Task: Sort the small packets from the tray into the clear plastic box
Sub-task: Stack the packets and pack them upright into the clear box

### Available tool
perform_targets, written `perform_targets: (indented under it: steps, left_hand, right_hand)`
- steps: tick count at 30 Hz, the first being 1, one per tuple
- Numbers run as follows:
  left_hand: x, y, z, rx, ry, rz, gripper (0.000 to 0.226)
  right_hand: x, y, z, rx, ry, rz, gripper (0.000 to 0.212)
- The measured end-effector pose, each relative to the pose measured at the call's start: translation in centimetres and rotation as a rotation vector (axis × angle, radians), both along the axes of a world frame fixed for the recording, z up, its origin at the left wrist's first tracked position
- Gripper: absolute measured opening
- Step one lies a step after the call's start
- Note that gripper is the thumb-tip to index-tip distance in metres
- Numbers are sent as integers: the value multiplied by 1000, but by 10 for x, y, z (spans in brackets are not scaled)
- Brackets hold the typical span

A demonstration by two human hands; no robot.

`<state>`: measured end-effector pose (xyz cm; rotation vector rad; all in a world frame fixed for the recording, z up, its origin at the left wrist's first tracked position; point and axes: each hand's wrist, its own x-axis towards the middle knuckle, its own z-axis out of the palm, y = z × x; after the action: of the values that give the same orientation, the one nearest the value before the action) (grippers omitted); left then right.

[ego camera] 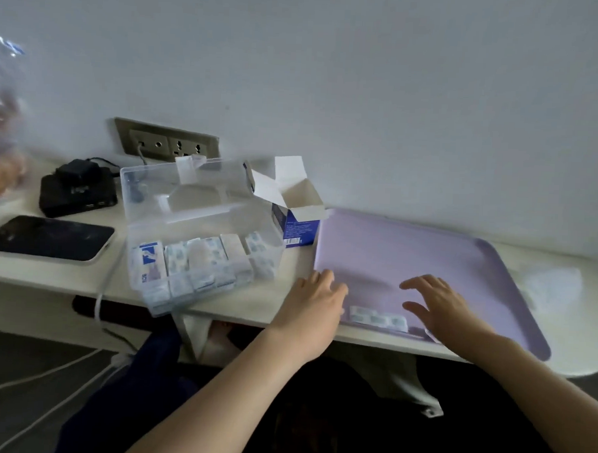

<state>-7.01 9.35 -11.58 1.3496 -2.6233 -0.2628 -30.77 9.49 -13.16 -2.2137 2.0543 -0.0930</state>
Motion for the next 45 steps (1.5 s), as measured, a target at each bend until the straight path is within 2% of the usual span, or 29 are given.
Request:
perform_targets:
  steps: [3,8,14,20,23,27,31,34,36,39,42,45]
  left_hand:
    - [-19,-5,-9,31,-56,-35,29]
    - [-48,-12,-18,130,-109,-22,30]
    - [-68,-21,-23,173,-158,44,32]
    - [-81,-22,-23,221,-191,67,40]
    - [-86,-20,-22,281,-190,40,45]
    - [-88,-20,-20,342,-175,-9,38]
    - [-87,-22,-18,408,-158,-1,36]
    - [-86,-21,-18,443,-152,-4,32]
    - [-86,-21,-18,473,-119,-7,27]
    - [-86,-23,-19,567,53,30,17]
    - [-84,-29,-18,565,177,104,18]
    - [-81,-34,-13,655,273,143,17]
  right_hand:
    - [-31,2,5,147,-28,-144,39]
    - [-55,10,13,328,-60,-142,49]
    - [-67,14,17,320,-174,-202,31]
    - [-77,28,18,428,-210,-183,46]
    - [-74,29,16,394,-205,-146,38]
    - [-69,27,18,372,-199,-141,20]
    - [-63,28,20,363,-198,-117,16]
    - [-57,28,22,296,-199,-130,18]
    - [-50,27,25,176,-229,-141,19]
    - [-35,24,29,-43,-305,-127,18]
    - [-24,22,29,-240,-359,-76,22]
    - [-17,21,26,-355,-403,24,24]
